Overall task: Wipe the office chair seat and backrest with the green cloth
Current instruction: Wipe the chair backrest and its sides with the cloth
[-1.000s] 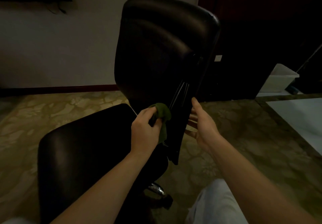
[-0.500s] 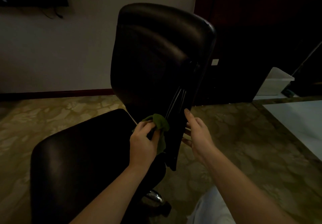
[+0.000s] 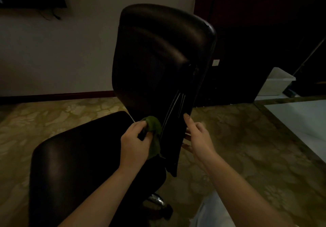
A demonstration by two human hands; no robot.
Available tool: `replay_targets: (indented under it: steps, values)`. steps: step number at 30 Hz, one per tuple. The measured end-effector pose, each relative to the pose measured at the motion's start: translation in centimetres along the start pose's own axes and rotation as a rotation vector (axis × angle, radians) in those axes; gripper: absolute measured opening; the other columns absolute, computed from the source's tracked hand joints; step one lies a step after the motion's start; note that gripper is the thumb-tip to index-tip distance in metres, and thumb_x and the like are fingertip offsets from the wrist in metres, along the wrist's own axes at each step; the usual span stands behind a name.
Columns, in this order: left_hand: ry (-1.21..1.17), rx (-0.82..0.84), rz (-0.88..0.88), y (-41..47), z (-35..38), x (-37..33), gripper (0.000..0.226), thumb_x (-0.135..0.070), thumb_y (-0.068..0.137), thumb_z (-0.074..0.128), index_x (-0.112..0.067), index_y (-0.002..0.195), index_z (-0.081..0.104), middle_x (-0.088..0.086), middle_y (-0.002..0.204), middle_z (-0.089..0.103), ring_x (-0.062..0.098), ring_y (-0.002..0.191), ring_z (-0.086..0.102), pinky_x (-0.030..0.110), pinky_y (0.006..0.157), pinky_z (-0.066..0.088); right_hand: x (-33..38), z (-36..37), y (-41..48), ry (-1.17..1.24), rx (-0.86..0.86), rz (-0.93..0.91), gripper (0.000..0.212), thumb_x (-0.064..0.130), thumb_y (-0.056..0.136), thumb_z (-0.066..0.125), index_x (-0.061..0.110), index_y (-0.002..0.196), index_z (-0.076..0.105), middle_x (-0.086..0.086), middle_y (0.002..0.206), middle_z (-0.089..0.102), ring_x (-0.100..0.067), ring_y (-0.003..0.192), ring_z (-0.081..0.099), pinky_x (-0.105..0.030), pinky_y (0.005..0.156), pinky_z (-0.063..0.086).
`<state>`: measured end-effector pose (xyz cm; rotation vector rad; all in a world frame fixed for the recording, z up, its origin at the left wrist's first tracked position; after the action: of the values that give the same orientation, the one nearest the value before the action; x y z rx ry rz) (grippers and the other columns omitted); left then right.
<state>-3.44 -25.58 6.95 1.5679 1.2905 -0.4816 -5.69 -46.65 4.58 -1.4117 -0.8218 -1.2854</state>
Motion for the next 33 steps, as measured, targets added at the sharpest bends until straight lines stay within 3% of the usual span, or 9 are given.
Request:
replay_targets:
  steps: [2,6,13,20,27,33]
  values:
    - [-0.022,0.021,0.011,-0.2,0.3,-0.4,0.022,-0.004,0.087,0.074,-0.015,0.106,0.075,-0.011,0.101,0.065,-0.004,0.095,0.060,0.005,0.086,0.046,-0.1,0.0,-0.2,0.009,-0.002,-0.001,0.084,0.072,0.062,0.065,0.005,0.113,0.060,-0.013,0.107,0.071,-0.025,0.095,0.071,-0.045,0.087,0.057]
    - [-0.060,0.036,-0.038,-0.7,0.9,0.1,0.017,-0.007,0.087,0.074,-0.019,0.099,0.076,-0.010,0.099,0.067,-0.001,0.095,0.062,0.008,0.080,0.047,-0.2,0.0,-0.4,0.030,0.010,-0.002,0.079,0.068,0.068,0.065,0.004,0.113,0.060,-0.009,0.101,0.074,-0.019,0.088,0.073,-0.038,0.079,0.059]
    - [-0.079,-0.014,-0.054,-3.5,1.0,0.8,0.024,0.002,0.087,0.072,-0.020,0.096,0.072,-0.009,0.094,0.063,-0.007,0.091,0.060,0.002,0.075,0.044,-1.2,0.0,-1.2,0.028,-0.017,0.004,0.091,0.083,0.053,0.069,0.010,0.107,0.060,-0.015,0.106,0.072,-0.031,0.097,0.070,-0.057,0.089,0.054]
    - [0.002,0.065,-0.017,-4.6,0.3,2.2,0.022,0.003,0.084,0.075,-0.018,0.093,0.073,-0.010,0.084,0.061,-0.002,0.080,0.061,0.004,0.067,0.044,-2.0,-0.1,-1.5,0.005,0.009,0.027,0.088,0.085,0.047,0.072,0.016,0.101,0.062,-0.004,0.100,0.075,-0.023,0.095,0.072,-0.056,0.092,0.054]
    - [-0.086,0.041,-0.098,-3.6,-0.9,2.3,0.030,-0.011,0.088,0.074,-0.015,0.118,0.072,-0.007,0.109,0.069,0.002,0.102,0.062,0.016,0.090,0.049,-2.5,-0.1,-1.4,0.052,0.031,0.066,0.080,0.074,0.057,0.074,0.019,0.115,0.063,-0.002,0.114,0.070,-0.022,0.110,0.066,-0.052,0.090,0.056]
    - [-0.169,0.041,-0.119,-4.4,0.3,2.5,0.022,-0.013,0.089,0.073,-0.020,0.110,0.076,-0.011,0.109,0.067,0.001,0.103,0.063,0.015,0.086,0.052,-2.9,0.6,-1.8,0.100,0.080,0.089,0.068,0.063,0.072,0.068,0.017,0.122,0.061,-0.006,0.115,0.071,-0.022,0.105,0.069,-0.037,0.073,0.056]
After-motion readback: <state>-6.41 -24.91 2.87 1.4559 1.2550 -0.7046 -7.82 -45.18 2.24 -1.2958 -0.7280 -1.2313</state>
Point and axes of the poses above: each hand's wrist, its own y-axis towards the middle knuckle, its own z-axis out of the palm, x = y × z, the point moved 9 cm from there along y, towards the middle knuckle
